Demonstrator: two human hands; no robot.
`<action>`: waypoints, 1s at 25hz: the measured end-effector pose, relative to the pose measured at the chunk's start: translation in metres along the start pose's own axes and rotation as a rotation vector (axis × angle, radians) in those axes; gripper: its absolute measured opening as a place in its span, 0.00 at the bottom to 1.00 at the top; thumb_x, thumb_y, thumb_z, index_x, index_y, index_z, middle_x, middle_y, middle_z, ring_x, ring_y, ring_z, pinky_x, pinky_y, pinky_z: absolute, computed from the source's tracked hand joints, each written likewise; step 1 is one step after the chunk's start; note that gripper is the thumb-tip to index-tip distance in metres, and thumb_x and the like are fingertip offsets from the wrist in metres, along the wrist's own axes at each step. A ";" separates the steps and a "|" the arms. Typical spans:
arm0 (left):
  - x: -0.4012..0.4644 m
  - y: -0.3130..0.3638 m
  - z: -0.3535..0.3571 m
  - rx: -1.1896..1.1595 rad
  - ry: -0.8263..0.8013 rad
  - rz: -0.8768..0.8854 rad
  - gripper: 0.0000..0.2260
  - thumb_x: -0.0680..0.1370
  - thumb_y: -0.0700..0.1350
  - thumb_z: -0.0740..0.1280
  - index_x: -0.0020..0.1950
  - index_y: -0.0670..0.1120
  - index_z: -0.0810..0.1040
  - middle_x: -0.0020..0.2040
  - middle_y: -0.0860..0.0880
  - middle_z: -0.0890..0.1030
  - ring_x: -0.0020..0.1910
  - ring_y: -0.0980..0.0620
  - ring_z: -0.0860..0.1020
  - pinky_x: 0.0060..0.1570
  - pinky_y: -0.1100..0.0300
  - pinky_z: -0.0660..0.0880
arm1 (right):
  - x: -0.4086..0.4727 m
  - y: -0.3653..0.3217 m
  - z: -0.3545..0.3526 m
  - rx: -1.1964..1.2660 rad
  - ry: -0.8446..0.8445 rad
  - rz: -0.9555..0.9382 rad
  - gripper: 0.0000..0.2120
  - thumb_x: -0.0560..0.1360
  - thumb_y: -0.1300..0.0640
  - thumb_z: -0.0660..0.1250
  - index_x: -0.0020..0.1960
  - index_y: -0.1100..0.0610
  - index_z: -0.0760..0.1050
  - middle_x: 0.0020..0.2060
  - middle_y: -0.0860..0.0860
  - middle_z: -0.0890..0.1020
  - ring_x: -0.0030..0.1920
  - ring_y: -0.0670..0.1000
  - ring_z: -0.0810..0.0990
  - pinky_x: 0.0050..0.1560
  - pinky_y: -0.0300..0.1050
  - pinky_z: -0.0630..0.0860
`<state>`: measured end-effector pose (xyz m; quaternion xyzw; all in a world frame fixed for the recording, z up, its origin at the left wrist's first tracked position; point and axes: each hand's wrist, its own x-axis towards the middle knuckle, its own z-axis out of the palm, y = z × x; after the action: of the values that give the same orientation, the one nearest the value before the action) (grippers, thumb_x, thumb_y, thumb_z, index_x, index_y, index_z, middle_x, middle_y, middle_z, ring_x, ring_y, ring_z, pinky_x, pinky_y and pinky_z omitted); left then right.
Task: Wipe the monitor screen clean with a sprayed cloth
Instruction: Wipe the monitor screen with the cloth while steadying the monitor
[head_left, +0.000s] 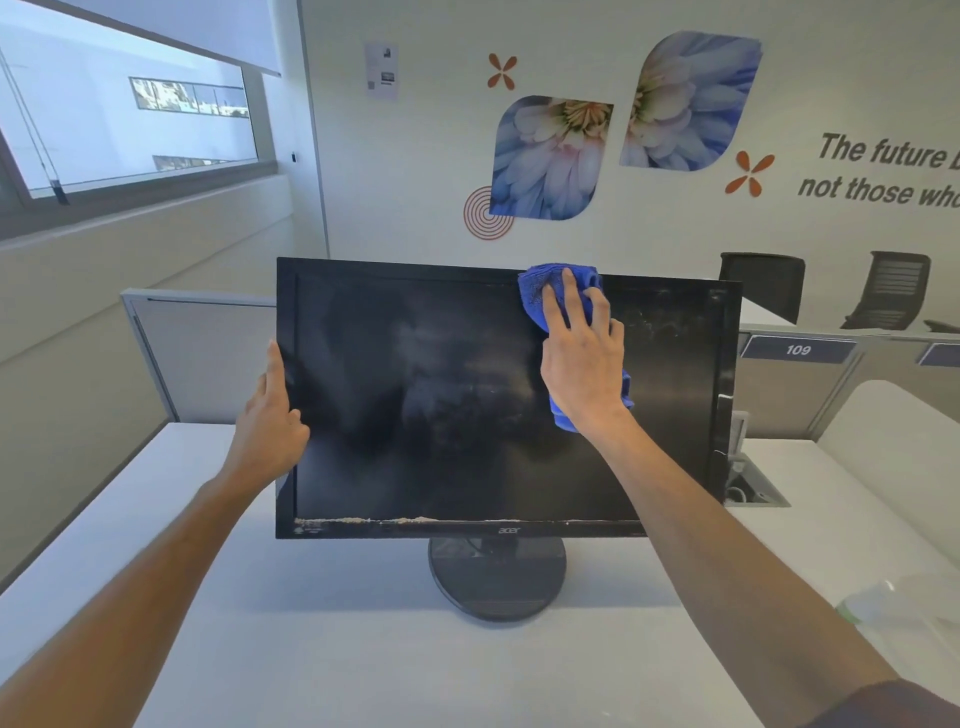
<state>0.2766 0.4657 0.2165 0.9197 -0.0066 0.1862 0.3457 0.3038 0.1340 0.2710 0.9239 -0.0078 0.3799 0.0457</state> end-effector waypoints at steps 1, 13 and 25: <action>0.001 0.000 0.001 0.001 0.002 0.000 0.38 0.77 0.32 0.61 0.79 0.48 0.41 0.74 0.39 0.63 0.64 0.35 0.70 0.61 0.43 0.69 | -0.001 0.007 0.001 -0.002 0.000 0.013 0.28 0.74 0.59 0.64 0.74 0.56 0.64 0.75 0.56 0.64 0.70 0.62 0.66 0.56 0.59 0.74; 0.001 0.002 0.004 0.010 0.032 -0.013 0.39 0.77 0.30 0.61 0.79 0.50 0.43 0.72 0.37 0.66 0.63 0.33 0.71 0.60 0.40 0.70 | -0.017 0.124 -0.004 -0.049 -0.061 0.177 0.28 0.76 0.60 0.63 0.75 0.57 0.63 0.75 0.56 0.64 0.71 0.64 0.63 0.61 0.63 0.71; -0.002 -0.007 0.002 0.009 0.030 0.018 0.38 0.77 0.32 0.61 0.78 0.52 0.42 0.71 0.40 0.68 0.59 0.34 0.74 0.56 0.41 0.72 | -0.019 0.120 -0.006 0.092 0.078 0.202 0.27 0.76 0.61 0.61 0.74 0.59 0.63 0.74 0.59 0.66 0.66 0.64 0.67 0.63 0.60 0.70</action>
<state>0.2761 0.4693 0.2096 0.9183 -0.0089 0.2031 0.3398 0.2801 0.0149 0.2711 0.9040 -0.0816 0.4182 -0.0349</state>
